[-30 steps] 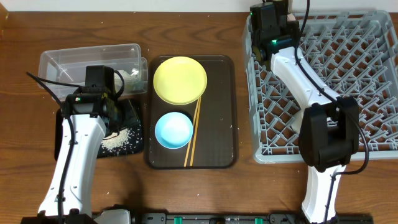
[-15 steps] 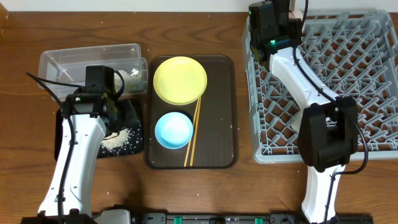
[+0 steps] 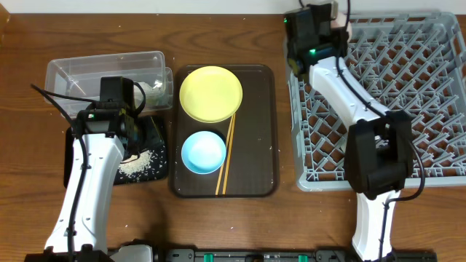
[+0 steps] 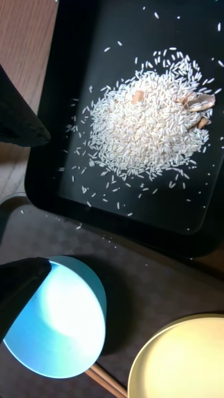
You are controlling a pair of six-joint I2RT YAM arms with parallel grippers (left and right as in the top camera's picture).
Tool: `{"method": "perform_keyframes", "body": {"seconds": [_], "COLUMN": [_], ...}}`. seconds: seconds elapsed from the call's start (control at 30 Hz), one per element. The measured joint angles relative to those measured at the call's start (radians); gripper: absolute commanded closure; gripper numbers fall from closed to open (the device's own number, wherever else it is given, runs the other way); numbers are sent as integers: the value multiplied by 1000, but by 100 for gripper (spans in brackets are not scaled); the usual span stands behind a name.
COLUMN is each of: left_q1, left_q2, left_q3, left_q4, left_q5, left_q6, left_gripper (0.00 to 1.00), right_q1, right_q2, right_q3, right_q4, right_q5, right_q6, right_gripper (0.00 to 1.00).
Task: Sort waste into correct bins and load items into the dishwasher rack
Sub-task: 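Set the pink bowl upright-tilted in the rack's back row, release, then move the right gripper to the blue bowl and grasp its rim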
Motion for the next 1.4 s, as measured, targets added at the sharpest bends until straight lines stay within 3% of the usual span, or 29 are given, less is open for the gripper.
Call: {"method": "perform_keyframes", "body": {"seconds": [0.4,0.5,0.6,0.63,0.73,1.0,1.2,1.4], "left_q1": [0,0,0,0,0,16,130,209], "left_q2": [0,0,0,0,0,0,0,0], "left_q3": [0,0,0,0,0,0,0,0], "left_q4": [0,0,0,0,-1,-62,-89,-94], "left_q5": [0,0,0,0,-1,-77,-122,-132], "left_q6": [0,0,0,0,-3,-24,-87,-119], "left_gripper": [39,40,39,32,30,29,23,20], "right_q1": [63,63,63,63,71,132,208,317], "right_q2": [3,2,-18,-34,-111,-302,-248,-161], "right_q3": [1,1,-2,-3,-5,1,1,0], "right_q4": [-316,-380,-406,-413,-417,-463,-526,-589], "right_q5": [-80,-151,-210,-227,-293,-745,-1079,-1188], "right_q6": [222,279,311,311,316,312,311,311], "right_gripper": [97,88,64,58,52,50,50,54]}}
